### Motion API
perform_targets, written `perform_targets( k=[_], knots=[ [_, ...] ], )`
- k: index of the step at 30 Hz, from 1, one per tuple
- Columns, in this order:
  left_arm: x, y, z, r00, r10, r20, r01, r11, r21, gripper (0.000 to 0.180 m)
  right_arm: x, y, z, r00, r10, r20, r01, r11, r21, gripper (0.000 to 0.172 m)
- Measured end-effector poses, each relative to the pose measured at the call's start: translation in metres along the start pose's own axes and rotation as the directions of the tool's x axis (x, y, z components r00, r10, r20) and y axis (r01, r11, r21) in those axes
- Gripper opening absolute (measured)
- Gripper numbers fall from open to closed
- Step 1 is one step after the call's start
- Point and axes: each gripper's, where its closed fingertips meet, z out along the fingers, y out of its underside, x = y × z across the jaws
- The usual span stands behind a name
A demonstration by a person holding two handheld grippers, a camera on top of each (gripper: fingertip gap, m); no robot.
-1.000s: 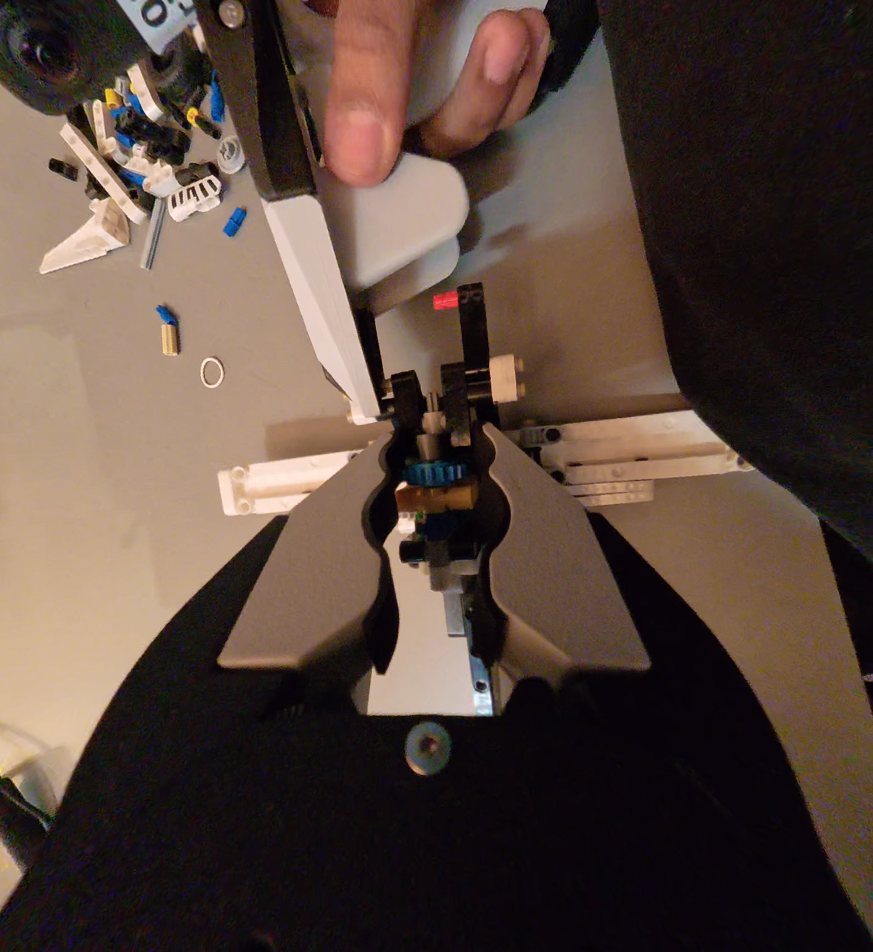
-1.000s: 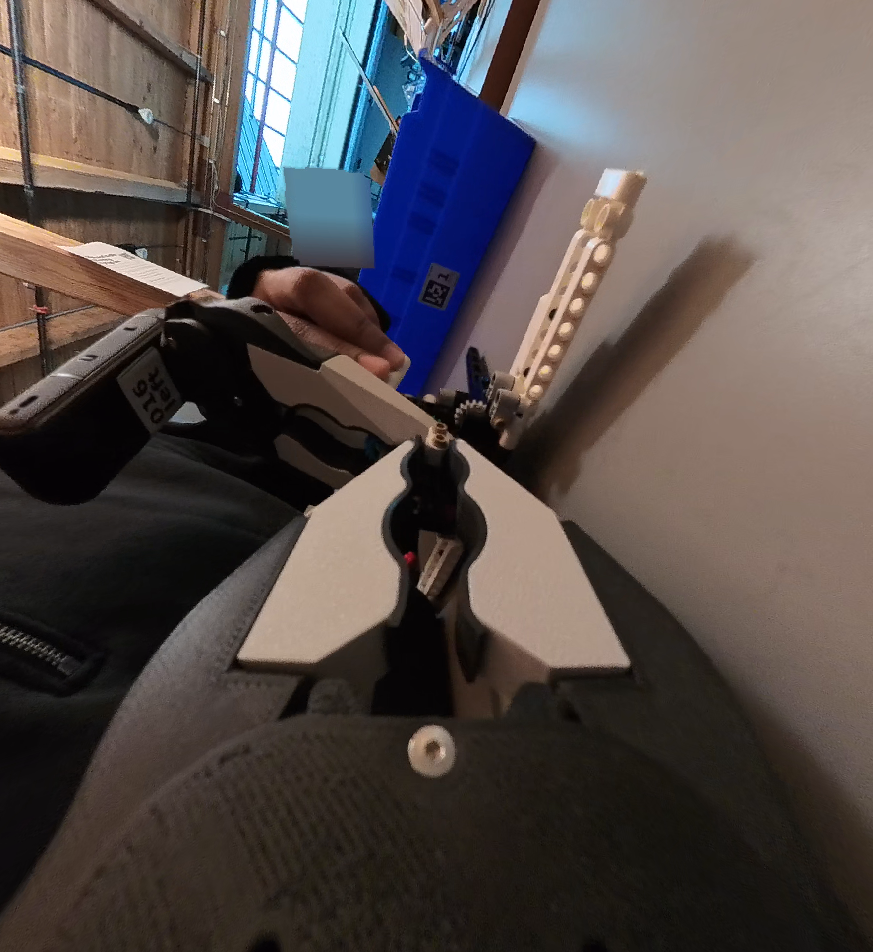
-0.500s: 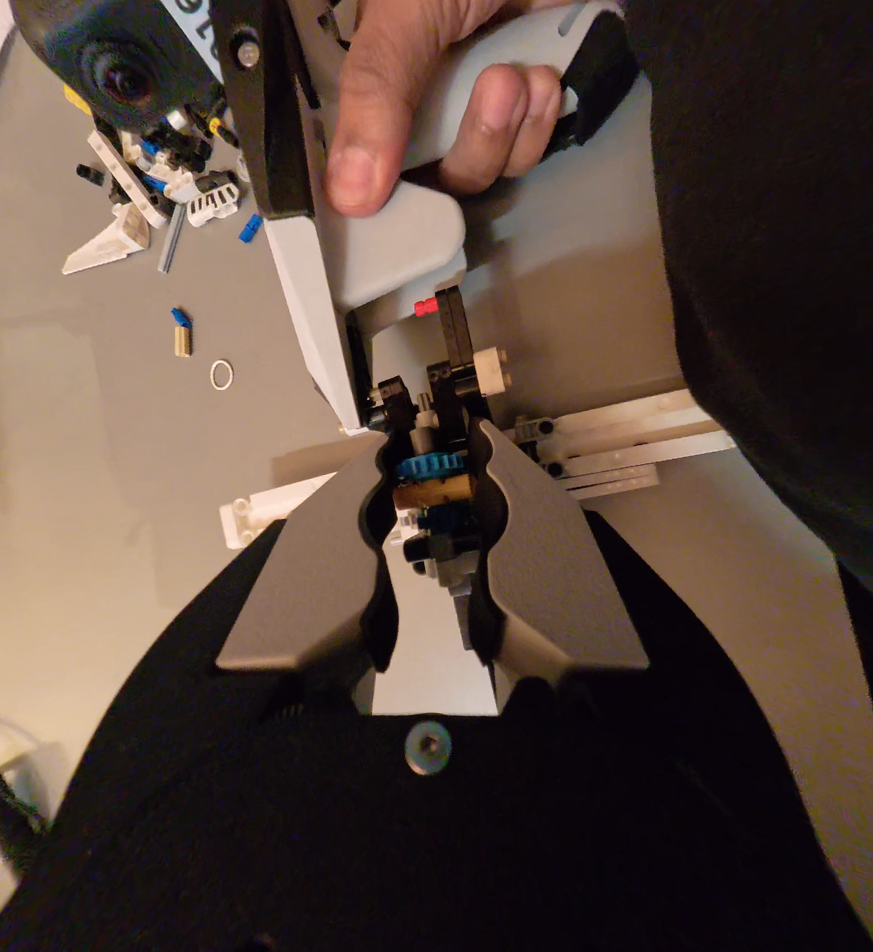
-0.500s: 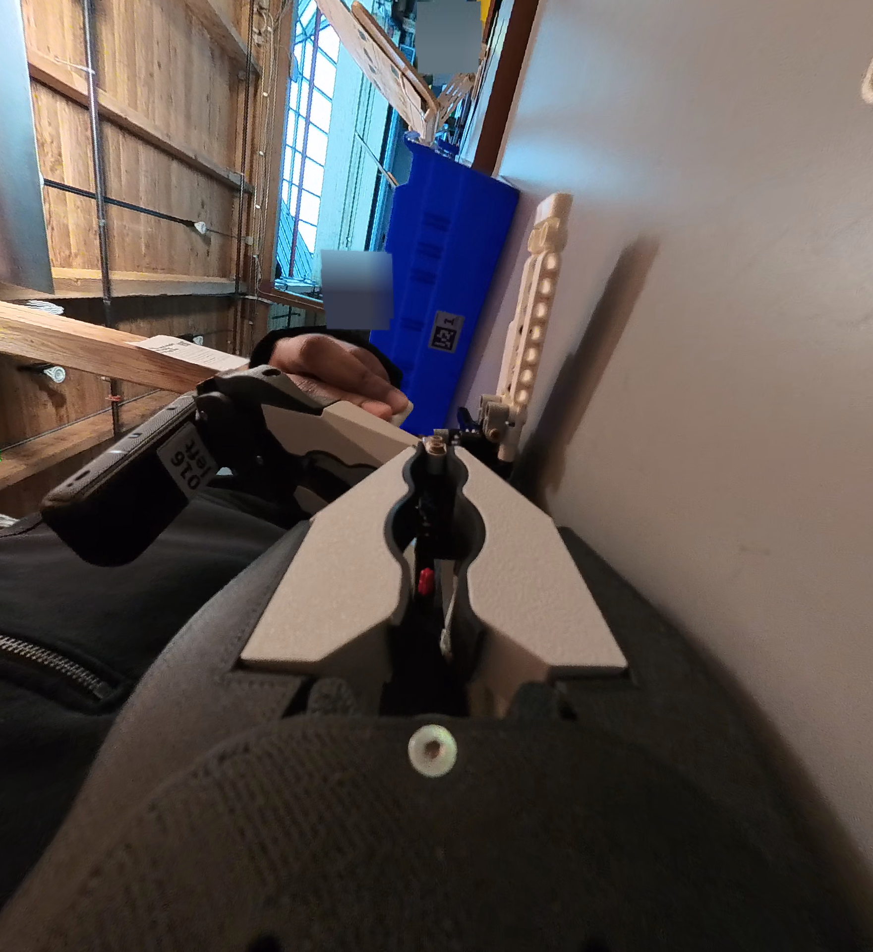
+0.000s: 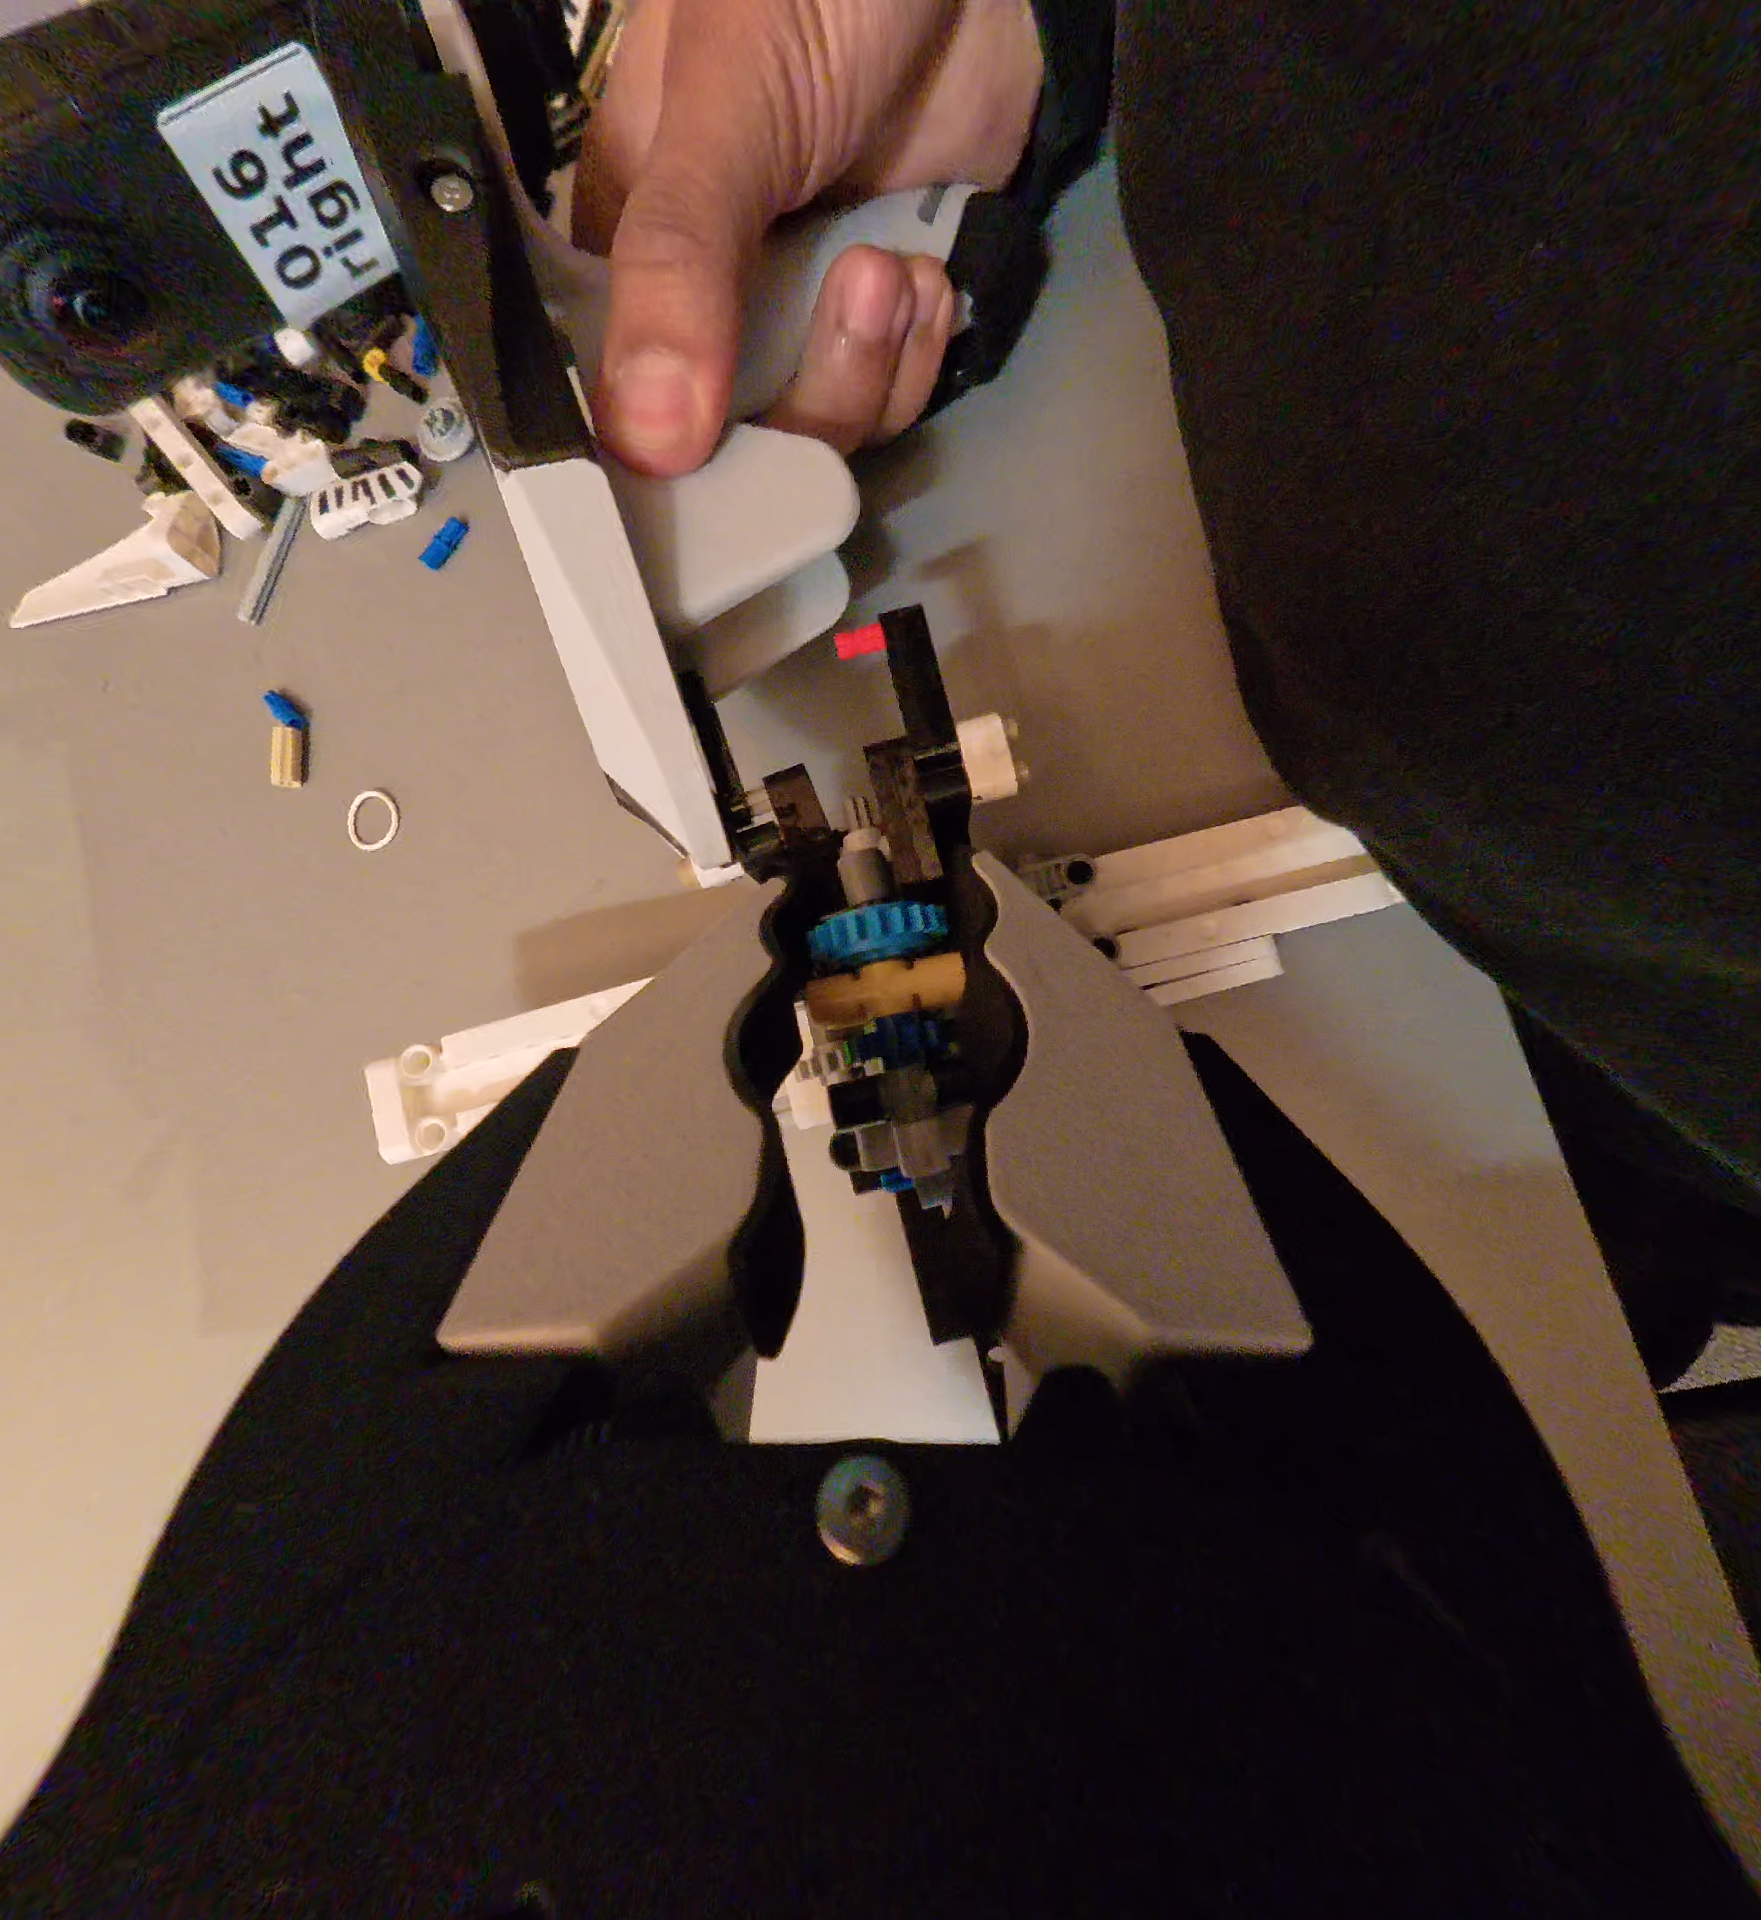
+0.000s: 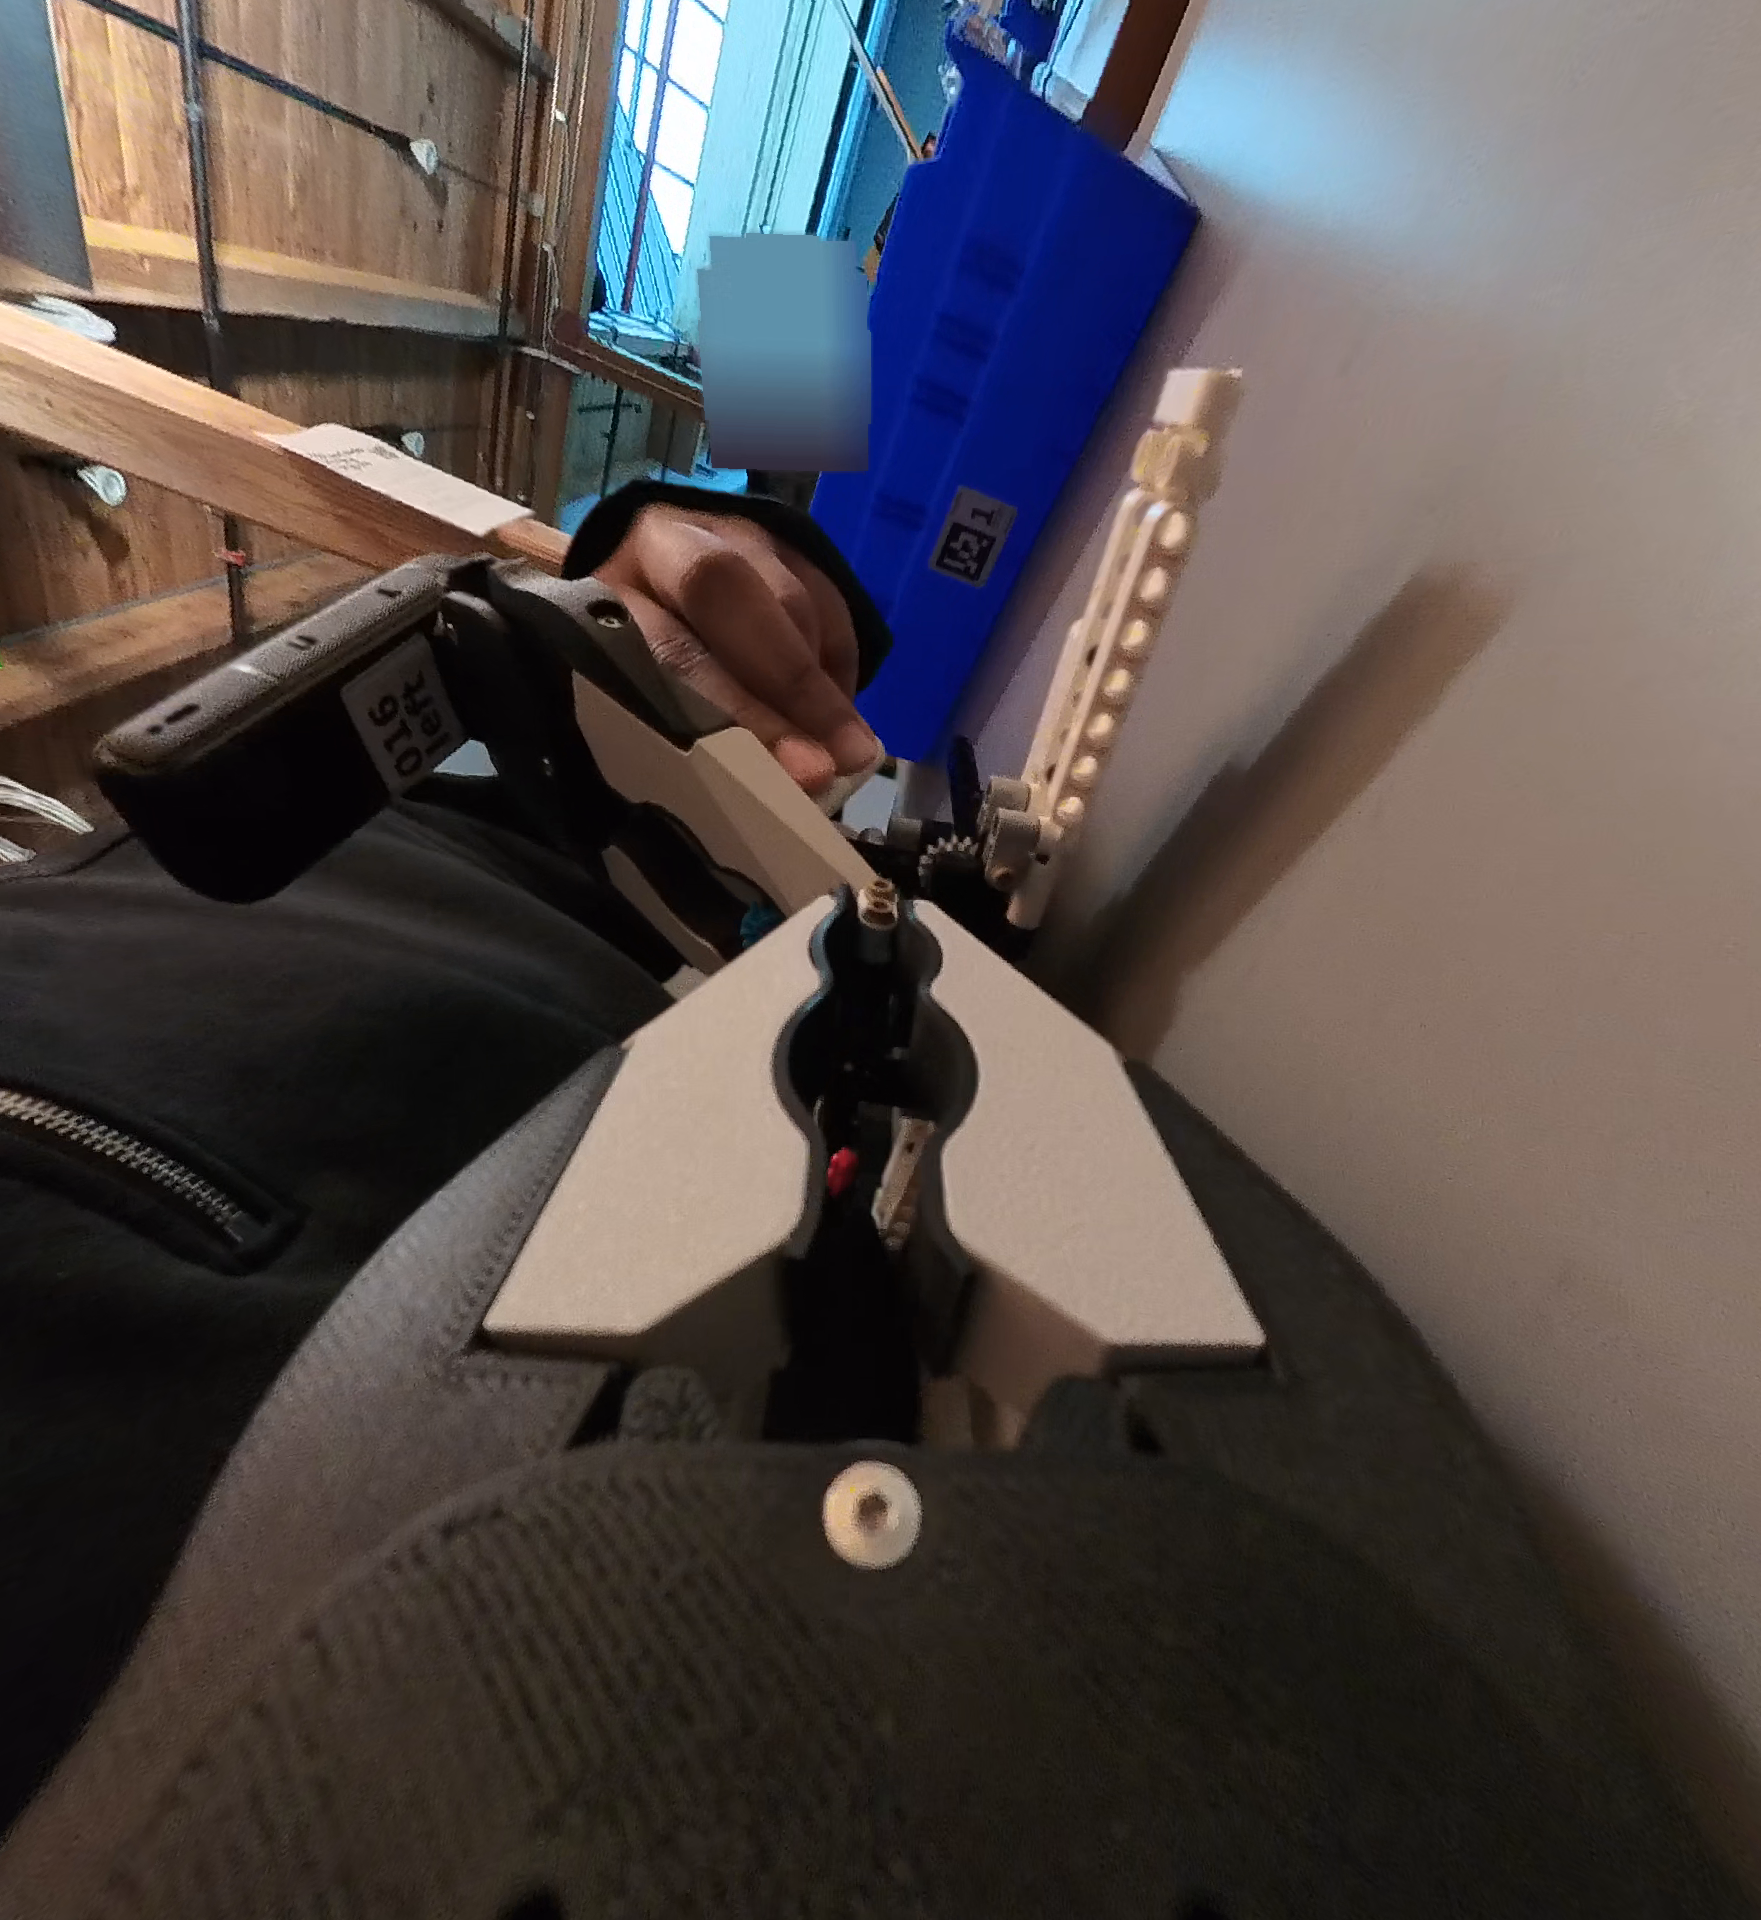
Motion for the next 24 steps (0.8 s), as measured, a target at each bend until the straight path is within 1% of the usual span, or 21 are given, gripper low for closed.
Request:
perform_targets(
  k=[2, 4, 5, 6, 7, 9, 10, 11, 12, 13, 15, 17, 18, 20, 21, 22, 24],
  knots=[
    [-0.008, 0.006, 0.001, 0.999, -0.027, 0.024, 0.027, 0.999, -0.021, 0.025, 0.002, -0.003, 0.0, 0.998, -0.057, -0.036, 0.057, 0.998, -0.008, 0.004],
    [-0.007, 0.005, 0.002, 0.998, -0.057, -0.012, 0.057, 0.998, -0.011, 0.025, 0.005, -0.013, 0.0, 0.987, -0.128, -0.1, 0.132, 0.991, 0.032, 0.005],
    [-0.007, 0.005, 0.003, 0.998, -0.07, -0.004, 0.07, 0.997, -0.014, 0.025, 0.002, -0.023, -0.004, 0.984, -0.143, -0.103, 0.153, 0.984, 0.089, 0.0],
    [-0.01, 0.008, 0.004, 0.997, -0.072, 0.018, 0.073, 0.997, -0.033, 0.025, -0.002, -0.035, -0.01, 0.984, -0.15, -0.101, 0.164, 0.975, 0.15, 0.001],
    [-0.011, 0.01, 0.004, 0.997, -0.077, 0.03, 0.078, 0.996, -0.046, 0.025, -0.005, -0.039, -0.015, 0.981, -0.161, -0.104, 0.177, 0.97, 0.169, 0.018],
    [-0.013, 0.012, 0.003, 0.992, -0.117, 0.035, 0.119, 0.992, -0.042, 0.025, -0.007, -0.032, -0.02, 0.955, -0.256, -0.152, 0.274, 0.955, 0.115, 0.032],
    [-0.013, 0.013, 0.002, 0.991, -0.129, 0.034, 0.13, 0.991, -0.039, 0.025, -0.007, -0.026, -0.022, 0.923, -0.334, -0.192, 0.353, 0.933, 0.074, 0.041],
    [-0.014, 0.014, 0.002, 0.99, -0.139, 0.037, 0.14, 0.989, -0.038, 0.025, -0.009, -0.019, -0.023, 0.877, -0.424, -0.225, 0.441, 0.897, 0.027, 0.05],
    [-0.015, 0.016, 0.002, 0.988, -0.152, 0.04, 0.154, 0.987, -0.042, 0.025, -0.012, -0.013, -0.023, 0.82, -0.517, -0.244, 0.529, 0.849, -0.022, 0.056],
    [-0.017, 0.017, 0.002, 0.986, -0.161, 0.043, 0.163, 0.985, -0.048, 0.026, -0.017, -0.009, -0.023, 0.751, -0.608, -0.259, 0.614, 0.786, -0.065, 0.058],
    [-0.023, 0.021, 0.003, 0.982, -0.176, 0.073, 0.181, 0.981, -0.07, 0.026, -0.021, -0.007, -0.022, 0.559, -0.771, -0.306, 0.767, 0.62, -0.163, 0.062],
    [-0.028, 0.024, 0.003, 0.977, -0.194, 0.088, 0.201, 0.976, -0.086, 0.026, -0.017, -0.002, -0.019, 0.378, -0.873, -0.308, 0.834, 0.465, -0.297, 0.062],
    [-0.03, 0.024, 0.004, 0.975, -0.202, 0.095, 0.21, 0.973, -0.09, 0.026, -0.01, 0.001, -0.017, 0.311, -0.903, -0.296, 0.833, 0.409, -0.373, 0.066],
    [-0.031, 0.023, 0.004, 0.974, -0.203, 0.1, 0.212, 0.974, -0.085, 0.026, 0.009, 0.007, -0.016, 0.221, -0.941, -0.256, 0.799, 0.325, -0.505, 0.071],
    [-0.032, 0.025, 0.005, 0.973, -0.207, 0.106, 0.217, 0.972, -0.093, 0.026, 0.016, 0.008, -0.016, 0.19, -0.953, -0.238, 0.787, 0.292, -0.543, 0.071],
    [-0.032, 0.024, 0.006, 0.971, -0.214, 0.106, 0.223, 0.971, -0.087, 0.026, 0.018, 0.008, -0.015, 0.164, -0.962, -0.22, 0.79, 0.262, -0.554, 0.071],
    [-0.033, 0.022, 0.006, 0.968, -0.227, 0.111, 0.235, 0.97, -0.066, 0.026, 0.016, 0.008, -0.013, 0.141, -0.974, -0.178, 0.806, 0.217, -0.551, 0.062]
  ],
)
